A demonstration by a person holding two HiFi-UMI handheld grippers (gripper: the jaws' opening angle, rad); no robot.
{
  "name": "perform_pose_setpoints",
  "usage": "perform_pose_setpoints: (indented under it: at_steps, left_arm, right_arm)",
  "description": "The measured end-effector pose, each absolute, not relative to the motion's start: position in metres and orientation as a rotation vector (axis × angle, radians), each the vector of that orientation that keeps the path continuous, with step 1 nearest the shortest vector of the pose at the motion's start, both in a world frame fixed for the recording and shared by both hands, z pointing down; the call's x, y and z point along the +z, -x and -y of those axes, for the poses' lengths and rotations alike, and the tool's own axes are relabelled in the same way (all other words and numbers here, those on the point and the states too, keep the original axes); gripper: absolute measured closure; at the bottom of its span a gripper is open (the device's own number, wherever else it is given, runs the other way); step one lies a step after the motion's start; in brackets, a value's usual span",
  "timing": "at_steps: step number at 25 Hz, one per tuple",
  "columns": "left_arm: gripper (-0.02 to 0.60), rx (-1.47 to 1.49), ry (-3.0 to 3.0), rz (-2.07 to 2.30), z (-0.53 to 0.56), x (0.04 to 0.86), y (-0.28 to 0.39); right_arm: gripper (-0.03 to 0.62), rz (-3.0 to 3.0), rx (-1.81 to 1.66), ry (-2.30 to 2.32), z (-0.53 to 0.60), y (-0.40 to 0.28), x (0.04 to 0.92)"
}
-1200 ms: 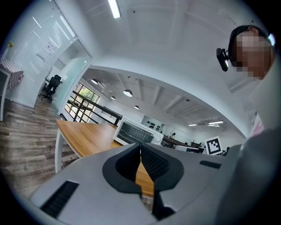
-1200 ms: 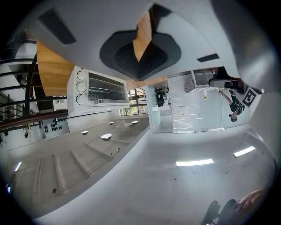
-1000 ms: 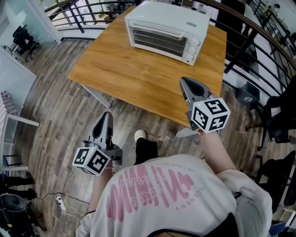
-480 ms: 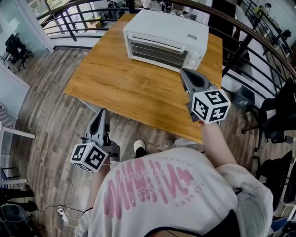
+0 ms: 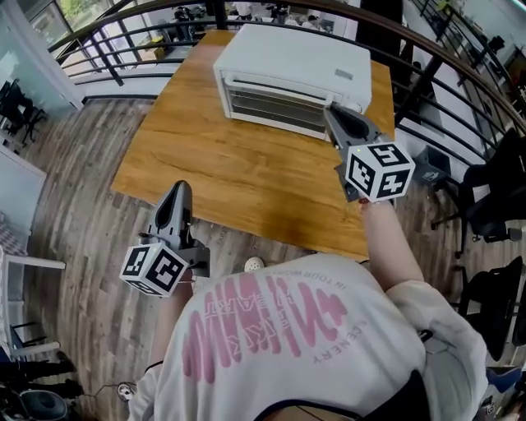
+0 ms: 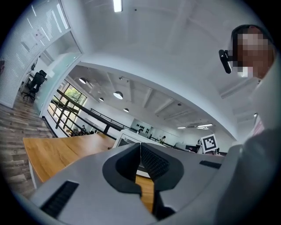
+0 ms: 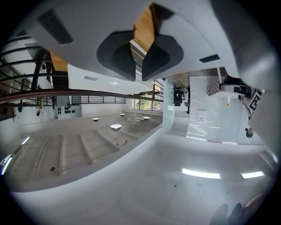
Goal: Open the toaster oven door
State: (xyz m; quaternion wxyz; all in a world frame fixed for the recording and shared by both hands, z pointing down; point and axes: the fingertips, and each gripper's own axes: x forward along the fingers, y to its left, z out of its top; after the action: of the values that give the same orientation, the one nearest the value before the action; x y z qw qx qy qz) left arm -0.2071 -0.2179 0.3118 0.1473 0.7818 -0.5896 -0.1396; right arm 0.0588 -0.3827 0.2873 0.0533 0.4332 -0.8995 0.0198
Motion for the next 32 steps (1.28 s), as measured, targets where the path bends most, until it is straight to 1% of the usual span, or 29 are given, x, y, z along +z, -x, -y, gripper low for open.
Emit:
perform_pose_setpoints:
  at_steps: [6,12,15,24,29,32]
  left_arm:
    - [0.560,-0.406,-2.298,1.617,0.254,0.311,0.218]
    - [0.560,-0.411,-2.310,1.558,0.277,0.319,0.229]
    - [0.560,-0.412,-2.312,1.533,0.290,0.323,0.234]
    - [0.560,-0.416,-2.347,1.468,0.323,0.330,0.249]
    - [0.560,-0.420,-2.337,1.450,0.336,0.336,0.253]
    - [0.560,-0.418,-2.330,1.437,0.341,0.340,0.254]
  right_arm:
    - [0.514,2.670,0.093,-1.324,0.407,-0.046,0.302]
    - [0.492,2.553,0.035,-1.313,0.424,-0.039,0.316]
    - [0.462,2.467,-0.032,-1.277,0.435,-0.036,0.321]
    - [0.459,2.337,-0.104,-1.192,0.466,-0.017,0.338]
    - [0.459,2.198,-0.213,-1.143,0.478,-0.011,0.354]
    - [0.448,2.131,-0.232,-1.121,0.481,-0.009,0.363]
